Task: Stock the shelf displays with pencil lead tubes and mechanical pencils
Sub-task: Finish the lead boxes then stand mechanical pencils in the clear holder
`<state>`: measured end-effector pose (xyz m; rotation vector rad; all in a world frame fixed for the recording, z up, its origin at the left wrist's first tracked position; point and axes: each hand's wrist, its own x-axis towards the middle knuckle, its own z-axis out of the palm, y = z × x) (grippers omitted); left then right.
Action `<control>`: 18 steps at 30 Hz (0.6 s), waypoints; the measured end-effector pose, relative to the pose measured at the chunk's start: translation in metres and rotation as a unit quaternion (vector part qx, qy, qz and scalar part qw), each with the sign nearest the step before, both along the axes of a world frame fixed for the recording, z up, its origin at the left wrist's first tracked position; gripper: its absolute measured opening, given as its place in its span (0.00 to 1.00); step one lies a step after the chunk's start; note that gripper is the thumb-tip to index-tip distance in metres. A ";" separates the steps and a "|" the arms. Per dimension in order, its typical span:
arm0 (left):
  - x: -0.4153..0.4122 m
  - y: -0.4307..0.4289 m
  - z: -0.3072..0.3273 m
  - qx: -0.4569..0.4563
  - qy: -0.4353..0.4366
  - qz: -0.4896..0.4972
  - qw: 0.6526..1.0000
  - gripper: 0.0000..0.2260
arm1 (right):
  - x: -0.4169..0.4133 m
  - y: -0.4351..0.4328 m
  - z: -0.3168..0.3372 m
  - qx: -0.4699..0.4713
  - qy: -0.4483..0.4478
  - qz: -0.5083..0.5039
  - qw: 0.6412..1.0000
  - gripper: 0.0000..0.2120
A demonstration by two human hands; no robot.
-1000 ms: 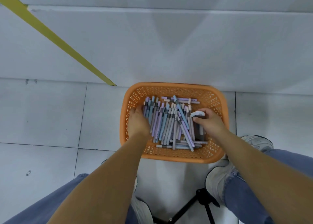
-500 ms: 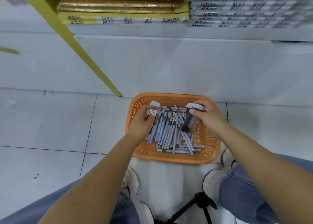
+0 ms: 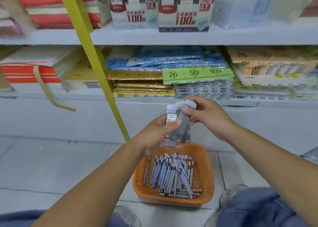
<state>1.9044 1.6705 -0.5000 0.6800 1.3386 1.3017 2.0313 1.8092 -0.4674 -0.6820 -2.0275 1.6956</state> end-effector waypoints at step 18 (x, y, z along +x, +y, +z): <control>-0.013 0.024 0.137 0.110 0.094 0.065 0.987 0.15 | -0.012 0.033 0.138 0.063 0.104 0.018 0.992 0.04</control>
